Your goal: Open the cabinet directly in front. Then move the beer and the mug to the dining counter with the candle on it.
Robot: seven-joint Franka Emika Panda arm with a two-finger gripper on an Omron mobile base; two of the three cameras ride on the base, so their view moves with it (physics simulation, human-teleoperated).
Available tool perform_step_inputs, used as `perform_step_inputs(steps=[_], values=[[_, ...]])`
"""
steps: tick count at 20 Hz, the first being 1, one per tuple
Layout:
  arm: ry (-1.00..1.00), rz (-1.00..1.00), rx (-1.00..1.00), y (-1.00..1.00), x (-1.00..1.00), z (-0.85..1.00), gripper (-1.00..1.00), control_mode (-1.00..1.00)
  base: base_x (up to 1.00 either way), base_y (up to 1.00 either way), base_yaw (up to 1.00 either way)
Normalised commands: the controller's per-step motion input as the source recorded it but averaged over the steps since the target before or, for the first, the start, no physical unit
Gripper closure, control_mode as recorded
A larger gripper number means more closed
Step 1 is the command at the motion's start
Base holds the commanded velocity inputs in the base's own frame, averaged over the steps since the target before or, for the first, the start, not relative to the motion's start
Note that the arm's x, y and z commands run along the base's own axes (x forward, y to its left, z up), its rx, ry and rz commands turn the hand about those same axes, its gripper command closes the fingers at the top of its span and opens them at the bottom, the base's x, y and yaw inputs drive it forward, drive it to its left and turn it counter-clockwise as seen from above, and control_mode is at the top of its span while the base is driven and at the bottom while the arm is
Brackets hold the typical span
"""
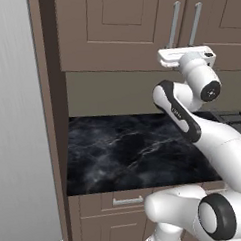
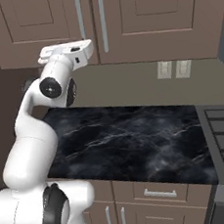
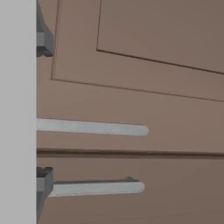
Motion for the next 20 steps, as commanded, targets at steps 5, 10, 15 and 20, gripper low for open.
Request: perform_step_inputs(steps=[5,10,15,20], values=[[0.00,0.00,0.00,-0.03,0.30,0.00,-1.00,-1.00,0.00,0.00,0.00],[0.00,0.00,0.00,-0.05,0.31,0.00,-1.00,-1.00,0.00,0.00,0.00],[0.00,0.00,0.00,-0.09,0.31,0.00,-1.00,-1.00,0.00,0.00,0.00],[0.00,0.00,0.00,-0.11,0.30,0.00,-1.00,-1.00,0.00,0.00,0.00]])
